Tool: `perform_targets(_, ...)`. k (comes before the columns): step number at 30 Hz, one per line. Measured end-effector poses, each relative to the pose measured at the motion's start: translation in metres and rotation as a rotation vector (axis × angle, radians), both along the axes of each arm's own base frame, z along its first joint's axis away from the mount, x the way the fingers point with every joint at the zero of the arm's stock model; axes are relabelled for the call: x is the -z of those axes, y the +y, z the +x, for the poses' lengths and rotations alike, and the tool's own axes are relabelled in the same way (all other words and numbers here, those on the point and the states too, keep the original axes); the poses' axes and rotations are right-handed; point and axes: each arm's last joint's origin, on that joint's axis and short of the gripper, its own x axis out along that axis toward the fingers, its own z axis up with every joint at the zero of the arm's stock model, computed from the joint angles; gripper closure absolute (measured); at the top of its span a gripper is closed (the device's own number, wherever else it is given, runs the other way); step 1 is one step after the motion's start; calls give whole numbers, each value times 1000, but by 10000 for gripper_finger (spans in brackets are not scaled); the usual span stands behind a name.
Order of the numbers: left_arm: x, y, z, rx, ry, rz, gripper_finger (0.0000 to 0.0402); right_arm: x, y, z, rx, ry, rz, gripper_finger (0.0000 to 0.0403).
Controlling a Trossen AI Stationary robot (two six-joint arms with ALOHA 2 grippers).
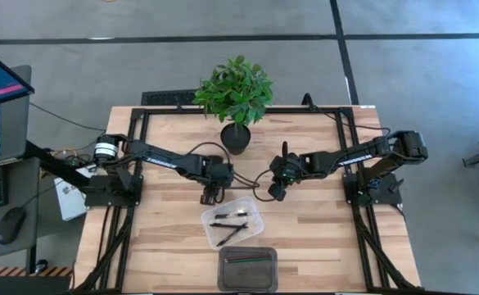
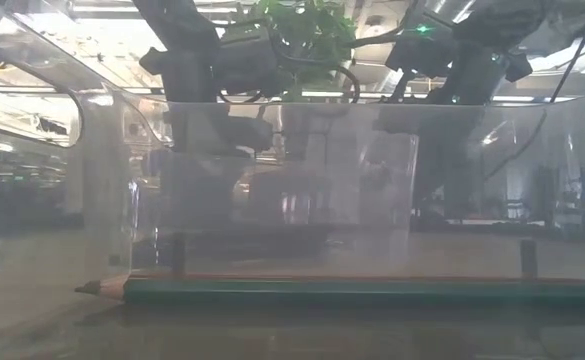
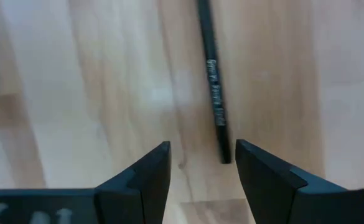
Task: Sort pens & pencils
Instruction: Put the black pencil into the black bin
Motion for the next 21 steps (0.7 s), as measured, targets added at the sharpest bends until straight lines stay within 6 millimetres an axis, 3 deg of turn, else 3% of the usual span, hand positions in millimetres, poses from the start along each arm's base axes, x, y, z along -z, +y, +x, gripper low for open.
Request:
perform_targets(6,0,-3,-1,44,11,-69,230,0,0,0,0,0,0,342)
perform_targets(15,19,-2,6,44,98,-78,230,0,0,0,0,0,0,342)
perform_targets(21,15,-1,11,64,109,-75,237,0,0,0,0,2,0,342)
